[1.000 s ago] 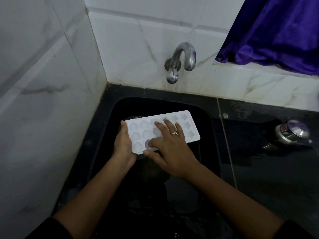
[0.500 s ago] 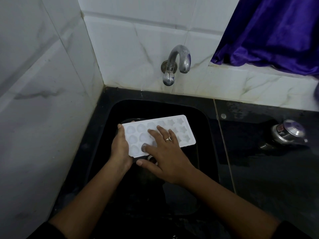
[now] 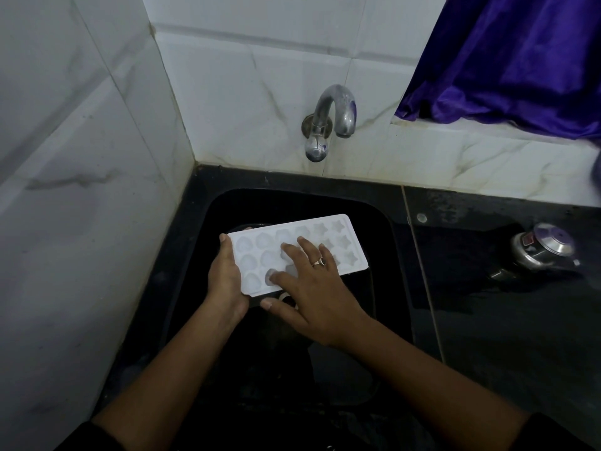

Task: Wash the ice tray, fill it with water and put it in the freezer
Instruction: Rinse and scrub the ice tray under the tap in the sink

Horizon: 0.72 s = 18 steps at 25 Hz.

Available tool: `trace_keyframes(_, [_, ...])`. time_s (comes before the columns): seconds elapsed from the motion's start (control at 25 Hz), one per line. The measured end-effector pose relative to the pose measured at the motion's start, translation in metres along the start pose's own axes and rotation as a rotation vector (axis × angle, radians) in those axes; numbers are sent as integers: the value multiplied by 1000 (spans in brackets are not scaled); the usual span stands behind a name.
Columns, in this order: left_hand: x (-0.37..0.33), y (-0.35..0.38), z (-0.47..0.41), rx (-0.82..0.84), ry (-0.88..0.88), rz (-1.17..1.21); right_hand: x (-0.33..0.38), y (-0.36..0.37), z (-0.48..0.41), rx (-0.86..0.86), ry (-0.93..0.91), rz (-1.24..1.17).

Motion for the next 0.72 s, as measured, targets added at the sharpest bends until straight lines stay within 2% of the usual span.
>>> trace_keyframes(0.72, [3, 10, 4, 6, -13, 11, -3, -2, 4, 10, -2, 3])
Point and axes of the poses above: each hand's wrist, its own z-axis away from the middle knuckle, its own y-axis out of the palm, x = y × z, the point moved 3 cm from there along -z, towards the middle knuckle, and after that the axes turned 11 degrees about x, right-handed, at the moved point
